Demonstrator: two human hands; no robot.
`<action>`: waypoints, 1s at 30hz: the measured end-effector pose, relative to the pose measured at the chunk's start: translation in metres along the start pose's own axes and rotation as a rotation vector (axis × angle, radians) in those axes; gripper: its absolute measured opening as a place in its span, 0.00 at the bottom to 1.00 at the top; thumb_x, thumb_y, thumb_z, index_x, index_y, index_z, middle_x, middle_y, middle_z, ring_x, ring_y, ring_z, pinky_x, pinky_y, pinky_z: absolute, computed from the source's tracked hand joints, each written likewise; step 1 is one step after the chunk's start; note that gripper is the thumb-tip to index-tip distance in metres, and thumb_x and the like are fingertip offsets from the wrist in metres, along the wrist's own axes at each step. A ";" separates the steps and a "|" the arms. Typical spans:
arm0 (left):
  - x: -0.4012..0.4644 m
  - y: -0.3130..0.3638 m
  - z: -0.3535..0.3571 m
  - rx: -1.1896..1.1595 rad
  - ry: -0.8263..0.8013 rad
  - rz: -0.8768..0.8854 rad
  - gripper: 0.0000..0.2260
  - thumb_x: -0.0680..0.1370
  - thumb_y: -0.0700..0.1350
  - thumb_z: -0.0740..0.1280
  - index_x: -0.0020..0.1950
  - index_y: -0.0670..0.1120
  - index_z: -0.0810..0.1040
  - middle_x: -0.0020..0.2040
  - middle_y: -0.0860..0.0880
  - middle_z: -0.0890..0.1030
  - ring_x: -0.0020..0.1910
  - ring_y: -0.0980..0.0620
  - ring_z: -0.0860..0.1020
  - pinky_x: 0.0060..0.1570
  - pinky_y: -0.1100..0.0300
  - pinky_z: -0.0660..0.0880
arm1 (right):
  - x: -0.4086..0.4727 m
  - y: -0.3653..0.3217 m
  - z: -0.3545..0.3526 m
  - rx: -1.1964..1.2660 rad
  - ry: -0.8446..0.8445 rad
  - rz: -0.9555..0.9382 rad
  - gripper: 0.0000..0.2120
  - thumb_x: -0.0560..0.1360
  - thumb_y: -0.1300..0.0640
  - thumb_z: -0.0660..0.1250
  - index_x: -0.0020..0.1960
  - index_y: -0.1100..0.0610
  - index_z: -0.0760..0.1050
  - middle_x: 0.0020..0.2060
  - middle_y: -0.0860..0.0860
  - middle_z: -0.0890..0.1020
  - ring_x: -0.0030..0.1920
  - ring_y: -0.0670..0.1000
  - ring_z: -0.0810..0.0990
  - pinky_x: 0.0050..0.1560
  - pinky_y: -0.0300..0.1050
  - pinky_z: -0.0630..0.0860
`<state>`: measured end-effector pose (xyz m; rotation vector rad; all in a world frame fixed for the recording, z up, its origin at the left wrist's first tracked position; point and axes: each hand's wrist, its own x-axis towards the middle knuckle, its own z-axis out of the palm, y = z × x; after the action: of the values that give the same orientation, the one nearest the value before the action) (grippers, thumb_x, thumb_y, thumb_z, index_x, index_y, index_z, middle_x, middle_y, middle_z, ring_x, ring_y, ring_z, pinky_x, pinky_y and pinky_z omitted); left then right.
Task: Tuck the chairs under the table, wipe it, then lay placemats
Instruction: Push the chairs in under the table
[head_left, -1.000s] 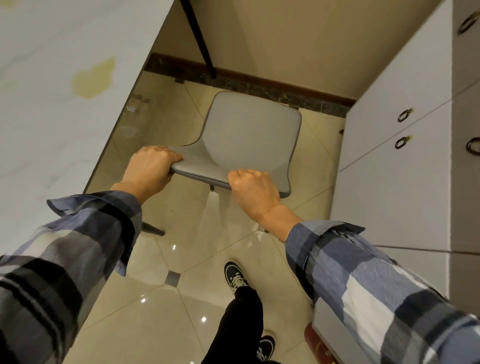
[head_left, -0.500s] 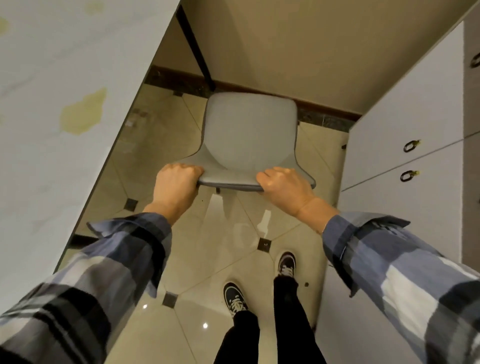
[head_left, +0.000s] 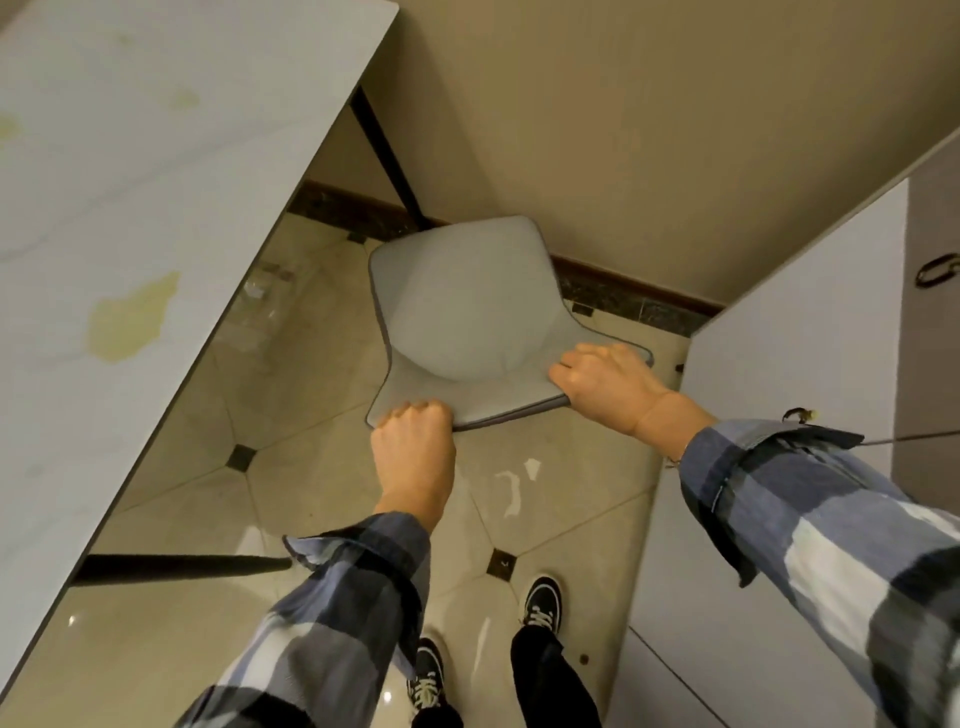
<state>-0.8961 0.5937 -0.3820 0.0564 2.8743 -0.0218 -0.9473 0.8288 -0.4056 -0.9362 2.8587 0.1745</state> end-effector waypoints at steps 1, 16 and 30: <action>0.005 0.006 -0.001 -0.005 -0.001 -0.022 0.07 0.80 0.40 0.62 0.49 0.47 0.79 0.45 0.48 0.81 0.45 0.47 0.79 0.40 0.55 0.70 | 0.005 0.010 -0.002 -0.019 -0.009 -0.009 0.07 0.65 0.63 0.76 0.37 0.57 0.78 0.31 0.53 0.80 0.32 0.57 0.79 0.25 0.44 0.69; 0.108 0.101 -0.025 -0.228 -0.070 0.070 0.07 0.74 0.33 0.62 0.46 0.44 0.74 0.44 0.44 0.80 0.43 0.40 0.81 0.37 0.55 0.67 | 0.067 0.162 -0.016 -0.203 -0.247 0.117 0.08 0.70 0.60 0.66 0.47 0.50 0.79 0.44 0.51 0.83 0.48 0.55 0.81 0.55 0.50 0.73; 0.160 0.150 -0.013 -0.681 -0.433 0.302 0.35 0.75 0.59 0.66 0.76 0.44 0.62 0.74 0.44 0.68 0.71 0.42 0.68 0.71 0.51 0.63 | 0.052 0.245 -0.009 -0.305 -0.261 0.041 0.13 0.69 0.62 0.71 0.53 0.57 0.80 0.50 0.55 0.83 0.51 0.58 0.80 0.56 0.51 0.75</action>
<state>-1.0476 0.7501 -0.4129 0.3062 2.2743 0.8747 -1.1356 0.9932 -0.3884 -0.8289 2.6528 0.6982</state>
